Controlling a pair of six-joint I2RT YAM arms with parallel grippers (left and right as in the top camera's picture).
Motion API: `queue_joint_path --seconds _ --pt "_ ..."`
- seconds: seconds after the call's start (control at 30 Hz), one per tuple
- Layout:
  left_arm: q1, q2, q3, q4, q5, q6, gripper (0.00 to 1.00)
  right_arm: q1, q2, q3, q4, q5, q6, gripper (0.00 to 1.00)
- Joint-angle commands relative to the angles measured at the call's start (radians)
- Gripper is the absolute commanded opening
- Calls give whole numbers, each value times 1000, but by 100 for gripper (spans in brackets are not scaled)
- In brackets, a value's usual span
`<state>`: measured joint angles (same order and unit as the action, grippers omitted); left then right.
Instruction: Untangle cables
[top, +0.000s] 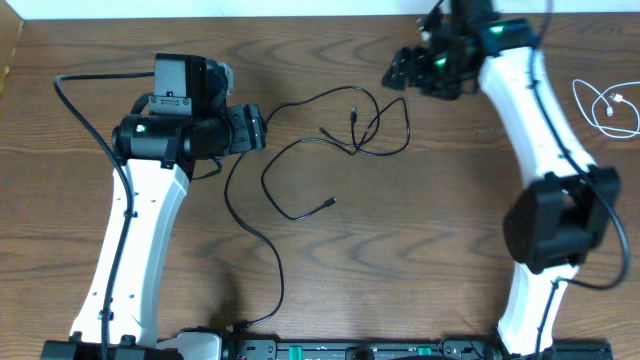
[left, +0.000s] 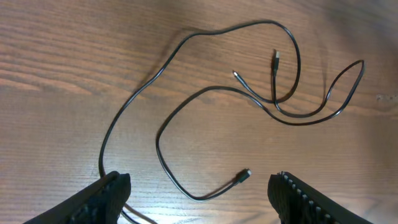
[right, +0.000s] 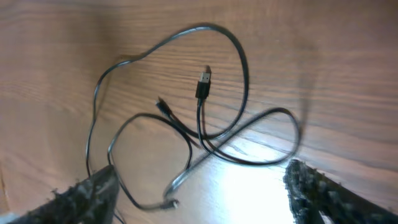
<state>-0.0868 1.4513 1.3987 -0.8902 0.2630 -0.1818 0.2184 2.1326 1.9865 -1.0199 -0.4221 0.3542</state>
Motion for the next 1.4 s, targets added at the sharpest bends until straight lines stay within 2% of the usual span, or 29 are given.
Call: queue_joint_path --seconds 0.0,0.1,0.2,0.3,0.33,0.37,0.5,0.63,0.93,1.13,1.37 --pt "2 -5 -4 -11 -14 17 77 40 72 -5 10 27 124 75" --pt "2 -5 -4 -19 -14 17 77 58 113 -5 11 28 131 74" --pt "2 -5 -4 -22 -14 17 77 66 142 -5 24 27 142 67" --pt "2 -5 -4 -26 -14 17 76 71 150 -5 39 29 146 41" --pt "2 -5 -4 -26 -14 16 77 71 150 -5 45 35 146 25" --pt "2 -5 -4 -26 -13 16 77 71 148 -3 48 45 146 17" --pt "2 -5 -4 -24 -14 16 77 62 107 21 39 50 137 1" --pt "2 -5 -4 -25 -13 12 77 56 4 58 28 61 69 1" --pt "2 -5 -4 -25 -13 12 77 7 -308 74 59 79 55 1" --pt "2 -5 -4 -24 -13 2 77 -131 -499 74 51 204 56 1" --pt "2 -5 -4 -22 -13 -7 77 -397 -552 74 35 221 33 1"
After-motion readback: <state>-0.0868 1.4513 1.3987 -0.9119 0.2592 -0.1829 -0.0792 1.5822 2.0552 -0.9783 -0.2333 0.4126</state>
